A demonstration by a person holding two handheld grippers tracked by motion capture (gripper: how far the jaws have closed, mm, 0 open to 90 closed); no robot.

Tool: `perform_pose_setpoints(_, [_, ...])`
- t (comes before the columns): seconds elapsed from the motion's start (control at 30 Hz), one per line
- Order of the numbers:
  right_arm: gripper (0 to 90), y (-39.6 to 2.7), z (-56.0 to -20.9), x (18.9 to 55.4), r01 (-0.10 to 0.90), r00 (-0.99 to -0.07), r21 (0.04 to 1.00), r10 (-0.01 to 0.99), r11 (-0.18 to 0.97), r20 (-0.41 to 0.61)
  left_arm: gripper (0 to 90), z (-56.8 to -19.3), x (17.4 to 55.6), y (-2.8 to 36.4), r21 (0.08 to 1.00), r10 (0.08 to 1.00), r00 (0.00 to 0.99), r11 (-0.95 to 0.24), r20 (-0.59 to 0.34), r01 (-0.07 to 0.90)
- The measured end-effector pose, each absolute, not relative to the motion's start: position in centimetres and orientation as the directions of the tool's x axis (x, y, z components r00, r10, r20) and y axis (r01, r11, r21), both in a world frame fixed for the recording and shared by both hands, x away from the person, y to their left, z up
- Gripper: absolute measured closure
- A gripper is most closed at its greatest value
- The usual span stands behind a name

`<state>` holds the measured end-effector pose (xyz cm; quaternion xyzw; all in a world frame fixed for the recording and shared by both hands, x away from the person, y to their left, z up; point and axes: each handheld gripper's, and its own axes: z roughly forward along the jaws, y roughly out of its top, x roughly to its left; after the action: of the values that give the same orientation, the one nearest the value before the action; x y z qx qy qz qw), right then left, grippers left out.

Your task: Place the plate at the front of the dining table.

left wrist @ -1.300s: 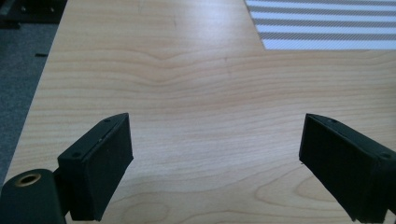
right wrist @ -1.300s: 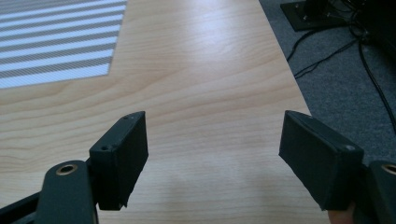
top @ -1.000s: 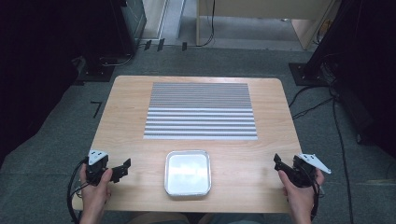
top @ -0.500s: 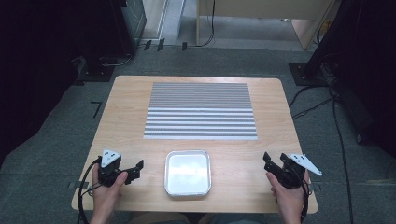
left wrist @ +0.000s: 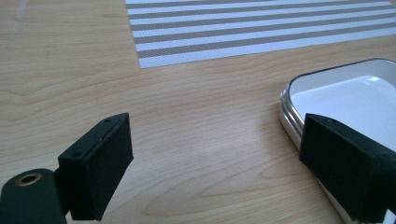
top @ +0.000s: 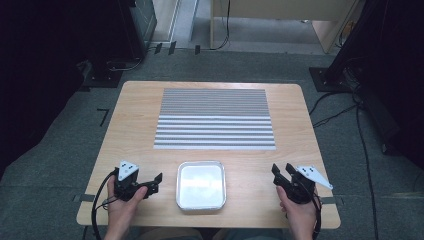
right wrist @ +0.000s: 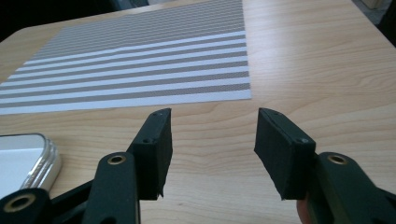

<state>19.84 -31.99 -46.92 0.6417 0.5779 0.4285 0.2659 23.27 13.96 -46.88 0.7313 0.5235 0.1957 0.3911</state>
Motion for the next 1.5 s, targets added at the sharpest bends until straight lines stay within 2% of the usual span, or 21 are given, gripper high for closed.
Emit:
perform_pose_setpoints(0.1, [49.1,-31.3,-46.9,19.8,0.511,-0.055,0.841,0.969,-0.179,0.240,13.6,-46.8,23.2,13.5,0.781,0.919,0.377,-0.148,-0.118,0.607])
perform_pose_setpoints(0.27, [52.7,-30.5,-46.9,19.7,0.505,-0.080,0.844,0.964,-0.181,0.254,13.7,-46.8,23.0,13.0,0.782,0.912,0.394,-0.158,-0.119,0.603])
perform_pose_setpoints(0.43, [55.3,-29.4,-46.7,19.6,0.488,-0.098,0.860,0.969,-0.150,0.225,14.0,-46.9,23.0,12.3,0.774,0.905,0.408,-0.171,-0.122,0.610])
perform_pose_setpoints(0.7, [55.7,-27.6,-46.8,19.6,0.503,-0.153,0.852,0.955,-0.146,0.253,14.5,-47.0,23.0,11.5,0.763,0.902,0.415,-0.184,-0.120,0.620])
perform_pose_setpoints(0.83, [59.4,-27.0,-46.9,19.6,0.507,-0.169,0.846,0.944,-0.163,0.283,14.9,-47.1,22.9,11.1,0.761,0.898,0.423,-0.188,-0.124,0.621])
perform_pose_setpoints(1.1, [60.8,-25.3,-47.0,19.5,0.528,-0.236,0.830,0.907,-0.182,0.349,15.0,-47.3,22.8,10.3,0.753,0.889,0.441,-0.203,-0.126,0.625])
perform_pose_setpoints(1.47, [63.1,-23.1,-47.5,19.7,0.605,-0.239,0.778,0.894,-0.168,0.378,16.0,-47.6,22.8,9.5,0.742,0.890,0.438,-0.207,-0.129,0.637])
perform_pose_setpoints(1.5, [63.9,-22.7,-47.6,19.8,0.607,-0.237,0.778,0.898,-0.161,0.370,21.8,-47.6,22.8,9.4,0.742,0.891,0.435,-0.205,-0.129,0.639])
